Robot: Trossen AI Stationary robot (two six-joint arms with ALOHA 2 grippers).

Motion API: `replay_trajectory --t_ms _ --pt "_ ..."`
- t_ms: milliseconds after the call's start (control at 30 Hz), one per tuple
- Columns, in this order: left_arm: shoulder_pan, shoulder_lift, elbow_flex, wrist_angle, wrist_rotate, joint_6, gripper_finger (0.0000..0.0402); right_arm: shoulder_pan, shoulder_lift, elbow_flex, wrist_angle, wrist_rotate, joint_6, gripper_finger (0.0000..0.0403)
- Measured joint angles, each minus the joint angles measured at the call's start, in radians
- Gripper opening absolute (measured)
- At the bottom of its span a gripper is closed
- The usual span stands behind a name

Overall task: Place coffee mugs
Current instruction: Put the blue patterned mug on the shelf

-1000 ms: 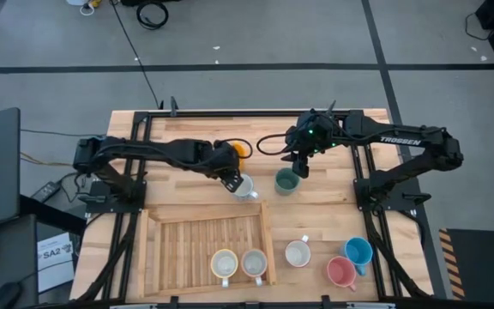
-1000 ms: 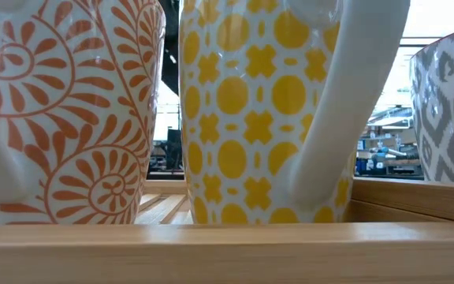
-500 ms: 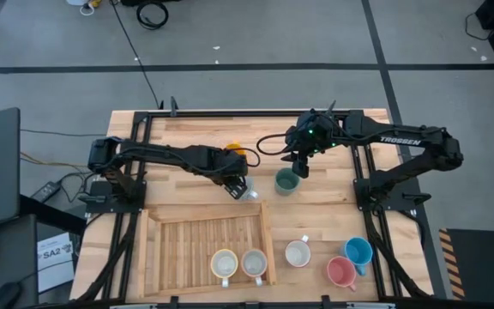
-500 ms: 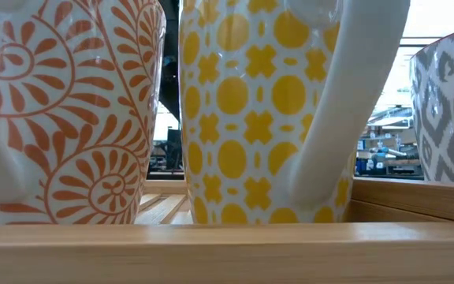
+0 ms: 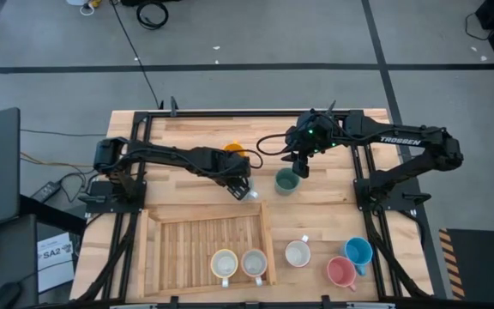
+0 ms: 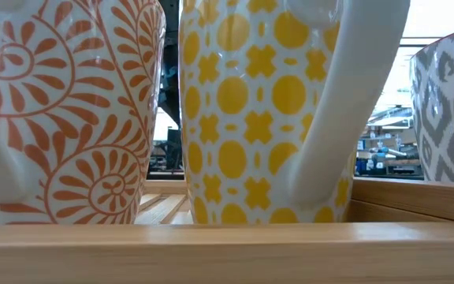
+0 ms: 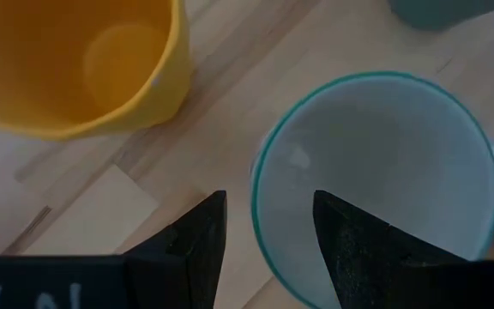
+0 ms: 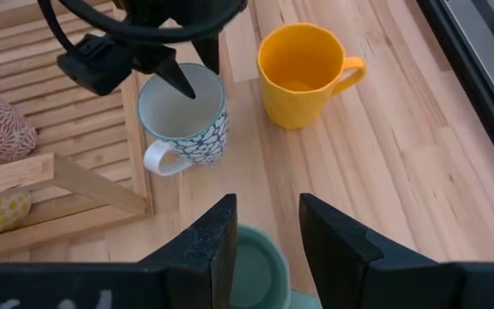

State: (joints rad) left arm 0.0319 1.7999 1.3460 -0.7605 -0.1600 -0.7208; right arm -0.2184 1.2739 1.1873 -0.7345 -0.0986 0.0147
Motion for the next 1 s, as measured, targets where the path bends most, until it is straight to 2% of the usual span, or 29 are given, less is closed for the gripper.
replay_trajectory --t_ms 133,1000 --pt "0.000 0.003 -0.001 -0.002 0.000 0.000 0.0171 0.000 0.000 0.000 0.000 0.000 0.000 0.0134" --pt "-0.001 0.003 -0.001 -0.001 -0.003 0.026 0.0032 0.000 0.000 0.000 0.000 0.000 0.000 0.0134"
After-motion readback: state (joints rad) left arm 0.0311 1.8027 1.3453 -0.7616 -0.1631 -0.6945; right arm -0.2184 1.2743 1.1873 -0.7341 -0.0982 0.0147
